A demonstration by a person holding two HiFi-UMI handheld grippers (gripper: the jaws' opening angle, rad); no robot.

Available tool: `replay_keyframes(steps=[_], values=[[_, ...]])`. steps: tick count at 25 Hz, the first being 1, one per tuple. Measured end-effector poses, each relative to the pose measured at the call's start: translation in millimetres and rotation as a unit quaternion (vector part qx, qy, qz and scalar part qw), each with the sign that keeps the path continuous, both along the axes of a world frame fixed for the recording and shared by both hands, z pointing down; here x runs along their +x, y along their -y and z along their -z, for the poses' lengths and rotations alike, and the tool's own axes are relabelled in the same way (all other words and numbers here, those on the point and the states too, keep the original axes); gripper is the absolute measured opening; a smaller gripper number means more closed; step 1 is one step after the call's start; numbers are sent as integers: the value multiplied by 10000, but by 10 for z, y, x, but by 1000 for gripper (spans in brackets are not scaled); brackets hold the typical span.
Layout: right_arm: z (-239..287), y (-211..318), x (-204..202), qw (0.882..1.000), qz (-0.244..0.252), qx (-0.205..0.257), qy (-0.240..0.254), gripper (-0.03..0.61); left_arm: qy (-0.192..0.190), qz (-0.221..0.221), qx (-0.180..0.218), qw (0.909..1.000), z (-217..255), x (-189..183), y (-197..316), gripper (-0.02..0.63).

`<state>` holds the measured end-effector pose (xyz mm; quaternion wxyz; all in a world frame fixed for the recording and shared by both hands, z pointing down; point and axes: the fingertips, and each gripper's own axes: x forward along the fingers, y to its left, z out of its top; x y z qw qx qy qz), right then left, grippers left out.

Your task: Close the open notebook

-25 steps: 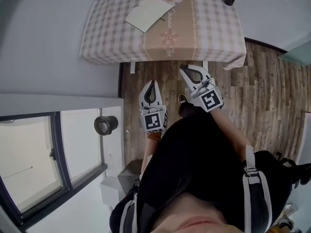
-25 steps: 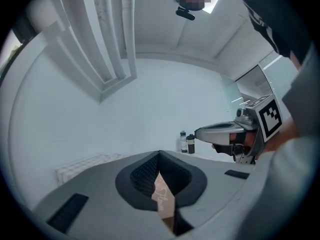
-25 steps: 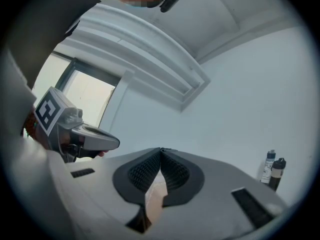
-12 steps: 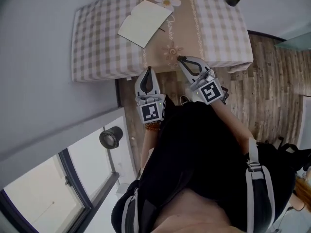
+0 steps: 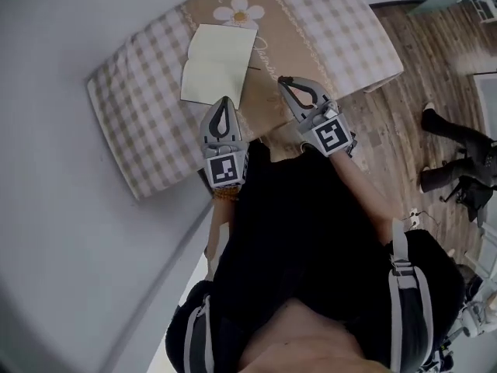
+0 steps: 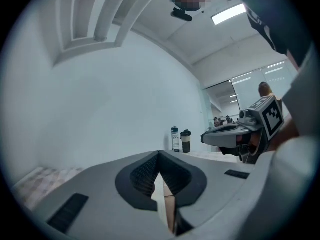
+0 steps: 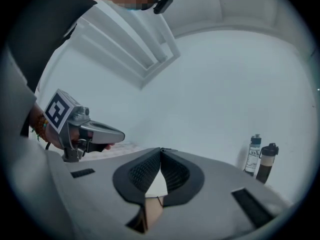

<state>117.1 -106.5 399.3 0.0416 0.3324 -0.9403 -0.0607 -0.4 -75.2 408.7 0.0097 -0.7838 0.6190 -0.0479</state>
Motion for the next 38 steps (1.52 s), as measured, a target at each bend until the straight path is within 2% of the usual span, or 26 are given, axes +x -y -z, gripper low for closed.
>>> replay_keyframes(steps=[4, 8, 14, 17, 20, 22, 26, 27, 29, 30, 35, 38], values=[[-122, 177, -218, 9982, -498, -320, -72, 6, 56, -360, -158, 9992, -41, -431, 284, 5], [-292, 250, -315, 9933, -990, -601, -44, 6, -41, -620, -260, 9977, -196, -681, 394, 5], [-534, 371, -377, 9856, -1214, -1164, 155, 6, -46, -863, -454, 9952, -376, -833, 515, 5], [-660, 512, -366, 9821, -1130, -1457, 386, 6, -4, -776, -425, 9961, -407, -904, 607, 5], [-807, 683, -400, 9767, -883, -1851, 635, 7, -103, -454, -466, 9978, -515, -1024, 708, 5], [-870, 797, -439, 9738, -709, -2048, 695, 8, -220, -219, -460, 9985, -547, -1083, 707, 5], [-1001, 972, -579, 9665, -453, -2418, 738, 8, -206, 54, -460, 9987, -541, -1219, 626, 5], [-1043, 1016, -600, 9636, -404, -2538, 735, 11, -249, 110, -469, 9985, -557, -1252, 616, 5], [-1146, 1093, -645, 9543, -315, -2868, 781, 94, -295, 203, -445, 9984, -576, -1313, 598, 5], [-1210, 1126, -668, 9481, -289, -3058, 821, 115, -279, 231, -421, 9985, -577, -1340, 593, 5], [-1557, 1219, -758, 9106, -255, -4014, 957, 257, -291, 379, -324, 9983, -548, -1454, 557, 5], [-1676, 1251, -841, 8929, -216, -4400, 929, 294, -346, 412, -317, 9980, -574, -1481, 521, 5]])
